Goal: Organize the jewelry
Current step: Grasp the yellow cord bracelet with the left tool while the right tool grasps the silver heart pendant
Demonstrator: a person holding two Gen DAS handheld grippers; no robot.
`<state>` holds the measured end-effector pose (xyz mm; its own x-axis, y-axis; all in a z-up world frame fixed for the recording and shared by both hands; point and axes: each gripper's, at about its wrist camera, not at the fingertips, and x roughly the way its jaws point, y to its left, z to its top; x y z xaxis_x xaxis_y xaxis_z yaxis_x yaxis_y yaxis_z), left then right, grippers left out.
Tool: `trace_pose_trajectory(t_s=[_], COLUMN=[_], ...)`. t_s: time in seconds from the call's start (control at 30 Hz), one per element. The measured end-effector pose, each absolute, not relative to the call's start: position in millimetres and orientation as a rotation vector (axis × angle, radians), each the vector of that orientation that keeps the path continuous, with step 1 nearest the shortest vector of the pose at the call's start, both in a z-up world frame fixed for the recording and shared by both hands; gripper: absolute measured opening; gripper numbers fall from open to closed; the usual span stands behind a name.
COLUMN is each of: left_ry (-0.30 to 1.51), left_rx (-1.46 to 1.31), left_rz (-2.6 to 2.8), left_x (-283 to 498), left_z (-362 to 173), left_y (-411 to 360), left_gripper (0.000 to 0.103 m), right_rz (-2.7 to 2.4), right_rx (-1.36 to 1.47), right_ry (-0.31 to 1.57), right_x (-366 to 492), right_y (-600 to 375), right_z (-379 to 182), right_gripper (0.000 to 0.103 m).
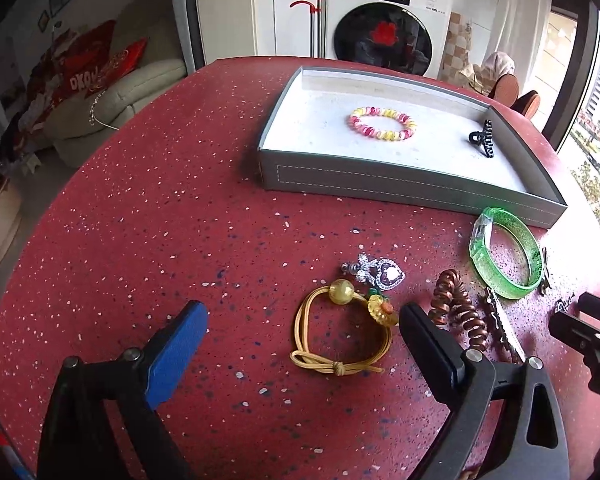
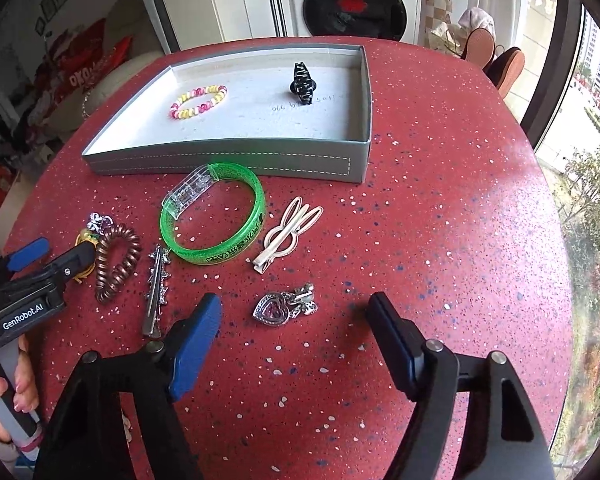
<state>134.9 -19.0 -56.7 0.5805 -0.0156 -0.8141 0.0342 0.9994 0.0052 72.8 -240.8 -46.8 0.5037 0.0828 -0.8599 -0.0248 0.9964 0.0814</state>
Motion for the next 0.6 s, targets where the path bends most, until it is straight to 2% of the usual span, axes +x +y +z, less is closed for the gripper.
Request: trace_pose_trajectory(t_s=[0.13,0.27,0.3,0.37,0.43,0.5,0.53,0.57,0.6], left_ry=[0.964,0.958,0.954,0.948,0.945,0.943,0.941,0.937,0.937], left_rx=[0.042,0.027,0.029,0.031,0.029,0.029,0.027,0.026,0.024], left_rz=[-0.018,-0.034,-0.038,-0.046,-0.057,-0.063,-0.067,-0.071,-0.075], left_x=[137.8,136.4,135.6,134.1,133.0,132.4,132.3,131.6,131.3], left_z=[-60.1,-59.5,-59.0,-58.1,-57.3,-56.9,-56.7,-56.4,-56.2], left_y=[-24.4,-24.1,-24.8,-25.7,-26.0,-25.4,-24.6,-23.6,-22.4], left_gripper=[0.094,0.082,0.076,0.067,0.052,0.05,0.043,0.036,0.031], right_rz=[0.036,0.037,0.038,0.04,0.046,0.05,0.054,0.057,0.063], right_rx=[0.009,-0.013,-0.019,-0.029,-0.031,-0.022,-0.012,0.001,0.019], right_ry=[1.028,1.016,1.013,1.008,1.003,0.998,0.996,0.995,0.993], right_x=[72.6,70.8,70.4,69.6,68.4,67.2,67.0,66.5,66.6], right_y=[-234.3,-232.0,-231.2,-230.2,-230.6,-232.1,-233.7,-235.5,-238.2], right_z=[-47.2,-46.0,-45.6,-45.6,-45.3,-45.1,-44.7,-44.2,-43.5], right_gripper=[0.065,0.043,0.036,0.033,0.03,0.029,0.028,0.026,0.018])
